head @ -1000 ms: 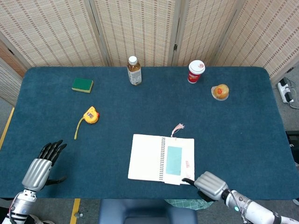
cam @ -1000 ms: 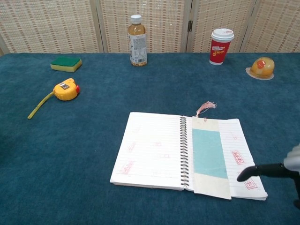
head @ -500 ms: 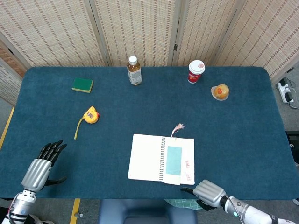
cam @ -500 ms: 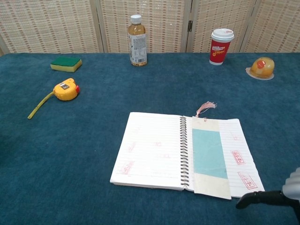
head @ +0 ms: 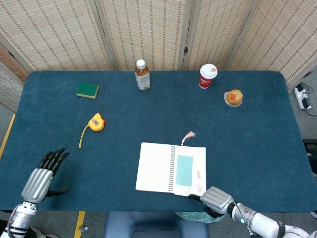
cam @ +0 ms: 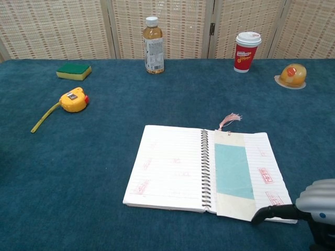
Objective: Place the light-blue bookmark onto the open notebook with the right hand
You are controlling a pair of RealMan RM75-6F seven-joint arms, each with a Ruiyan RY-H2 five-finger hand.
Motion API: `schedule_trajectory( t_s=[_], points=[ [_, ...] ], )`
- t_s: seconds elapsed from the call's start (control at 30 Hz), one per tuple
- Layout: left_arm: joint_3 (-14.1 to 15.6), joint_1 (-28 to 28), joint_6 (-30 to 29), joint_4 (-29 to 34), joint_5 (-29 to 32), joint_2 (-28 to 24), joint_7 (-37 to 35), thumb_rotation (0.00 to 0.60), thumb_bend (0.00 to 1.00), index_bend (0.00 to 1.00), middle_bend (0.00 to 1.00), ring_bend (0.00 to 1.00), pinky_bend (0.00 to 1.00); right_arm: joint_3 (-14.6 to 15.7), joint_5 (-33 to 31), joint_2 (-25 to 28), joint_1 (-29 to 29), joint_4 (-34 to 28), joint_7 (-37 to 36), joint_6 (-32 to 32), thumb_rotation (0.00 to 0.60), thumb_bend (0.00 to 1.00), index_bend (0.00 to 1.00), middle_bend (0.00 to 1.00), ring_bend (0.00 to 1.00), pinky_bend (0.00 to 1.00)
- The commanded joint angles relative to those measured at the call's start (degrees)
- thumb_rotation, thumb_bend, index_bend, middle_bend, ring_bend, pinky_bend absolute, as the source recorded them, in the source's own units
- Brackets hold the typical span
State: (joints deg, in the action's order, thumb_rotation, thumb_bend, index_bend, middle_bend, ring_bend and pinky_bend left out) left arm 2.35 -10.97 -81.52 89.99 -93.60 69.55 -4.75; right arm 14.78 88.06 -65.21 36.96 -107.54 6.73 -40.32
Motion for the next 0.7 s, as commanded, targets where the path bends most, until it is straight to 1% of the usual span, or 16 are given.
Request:
schedule_trajectory(
  t_s=[0.03,0.23,0.37,0.57,0.7],
  points=[
    [0.00,-0.01,0.01,0.03,-0.01,-0.01,-0.02,0.600,0.14,0.05,0.04,0.00,0.00,-0.26,-0.34,-0.18,-0.16,0.26,0.33,0.05,0.599,0.67,0.13,0.99,1.00,1.00],
    [0.00,0.04,-0.10,0.06,-0.09,0.00,0.10,0.600,0.14,0.05,0.04,0.00,0.00,-0.60,-0.56,-0.25,-0.45,0.29,0.50,0.15,0.600,0.66,0.13,0.99,1.00,1.00],
    [-0.05,0.05,-0.14,0.03,-0.09,0.02,0.14,0.600,0.14,0.05,0.04,0.00,0.00,-0.51,0.37,0.46,-0.68,-0.21,-0.40,-0.31,0.600,0.66,0.13,0.99,1.00,1.00],
    [-0.06,0.11,-0.22,-0.03,-0.08,0.05,0.34,0.600,0.14,0.05,0.04,0.00,0.00,-0.34,3.19,2.41,-1.92,-0.51,-3.03,-3.68,0.598,0.67,0.13,0.99,1.00,1.00],
    [-0.02,0.13,-0.19,0.00,-0.13,0.16,0.76,0.600,0.14,0.05,0.04,0.00,0.00,-0.54,5.41,3.68,-3.39,-0.18,-5.47,-7.71,0.600,0.66,0.13,0.99,1.00,1.00]
  ],
)
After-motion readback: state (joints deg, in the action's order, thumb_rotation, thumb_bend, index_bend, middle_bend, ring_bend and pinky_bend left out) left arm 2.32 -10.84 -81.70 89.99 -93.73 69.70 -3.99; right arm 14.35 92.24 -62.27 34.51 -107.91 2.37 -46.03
